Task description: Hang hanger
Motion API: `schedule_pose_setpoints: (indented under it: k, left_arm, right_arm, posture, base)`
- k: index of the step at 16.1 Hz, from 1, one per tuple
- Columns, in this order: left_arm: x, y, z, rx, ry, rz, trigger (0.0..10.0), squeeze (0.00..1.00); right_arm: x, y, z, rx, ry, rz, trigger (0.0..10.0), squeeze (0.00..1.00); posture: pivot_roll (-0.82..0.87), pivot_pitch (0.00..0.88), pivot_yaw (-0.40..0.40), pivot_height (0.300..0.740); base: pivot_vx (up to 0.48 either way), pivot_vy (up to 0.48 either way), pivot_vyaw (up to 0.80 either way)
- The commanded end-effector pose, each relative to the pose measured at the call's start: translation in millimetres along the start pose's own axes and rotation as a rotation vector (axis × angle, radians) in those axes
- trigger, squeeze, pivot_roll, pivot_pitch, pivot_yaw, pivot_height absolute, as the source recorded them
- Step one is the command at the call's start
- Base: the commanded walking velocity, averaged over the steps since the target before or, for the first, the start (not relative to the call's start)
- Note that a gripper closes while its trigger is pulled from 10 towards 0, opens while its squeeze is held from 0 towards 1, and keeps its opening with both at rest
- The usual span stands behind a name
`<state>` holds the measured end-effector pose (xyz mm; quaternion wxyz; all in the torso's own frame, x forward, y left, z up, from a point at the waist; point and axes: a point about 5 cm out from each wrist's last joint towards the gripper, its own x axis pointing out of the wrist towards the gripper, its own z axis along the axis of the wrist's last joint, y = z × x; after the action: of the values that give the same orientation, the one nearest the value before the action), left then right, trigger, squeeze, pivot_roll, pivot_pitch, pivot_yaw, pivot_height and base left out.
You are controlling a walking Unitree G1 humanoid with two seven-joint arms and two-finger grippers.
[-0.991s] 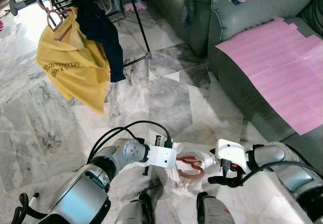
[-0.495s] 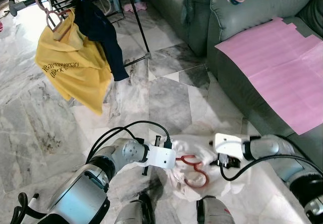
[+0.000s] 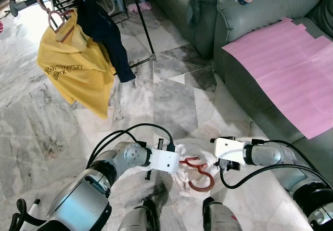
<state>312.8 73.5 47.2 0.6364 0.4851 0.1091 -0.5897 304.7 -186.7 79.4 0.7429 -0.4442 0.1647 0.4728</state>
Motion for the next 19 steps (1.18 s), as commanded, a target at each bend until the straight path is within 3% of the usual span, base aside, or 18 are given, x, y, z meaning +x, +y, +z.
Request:
schedule_pose_setpoints:
  k: [1, 2, 9, 14, 15, 19]
  left_arm:
    - [3.4, -8.5, 2, 0.021, -0.016, -0.052, 10.0, 0.00]
    - [3.6, -7.9, 3, 0.022, -0.018, -0.052, 10.0, 0.00]
    - [3.1, -8.2, 2, -0.006, -0.023, -0.051, 10.0, 0.00]
    - [1.3, -8.5, -2, -0.068, -0.030, -0.027, 10.0, 0.00]
    - [0.9, -9.2, -3, -0.098, -0.035, -0.015, 10.0, 0.00]
    - [-0.1, -14.7, -8, -0.101, -0.030, -0.018, 10.0, 0.00]
  right_arm:
    - [3.9, 2.0, 4, -0.016, -0.025, -0.017, 3.7, 0.00]
    - [4.2, 3.0, 2, -0.010, -0.018, -0.015, 0.0, 0.00]
    - [13.5, 9.5, -18, -0.076, 0.138, -0.100, 0.0, 0.00]
    - [14.0, 9.3, -24, -0.036, 0.152, -0.217, 0.0, 0.00]
    - [13.8, 9.6, -26, -0.005, 0.145, -0.292, 0.0, 0.00]
    - [14.1, 19.0, -30, 0.043, 0.130, -0.329, 0.0, 0.00]
  posture:
    - [-0.31, 0.245, 0.169, 0.740]
    - [-0.31, 0.244, 0.169, 0.740]
    - [-0.30, 0.243, 0.165, 0.740]
    - [-0.29, 0.242, 0.160, 0.740]
    - [-0.30, 0.239, 0.156, 0.740]
    - [-0.30, 0.236, 0.154, 0.740]
  base:
    - [0.000, 0.000, 0.00]
    - [0.000, 0.000, 0.00]
    - [0.000, 0.000, 0.00]
    - [0.000, 0.000, 0.00]
    - [0.000, 0.000, 0.00]
    - [0.000, 0.000, 0.00]
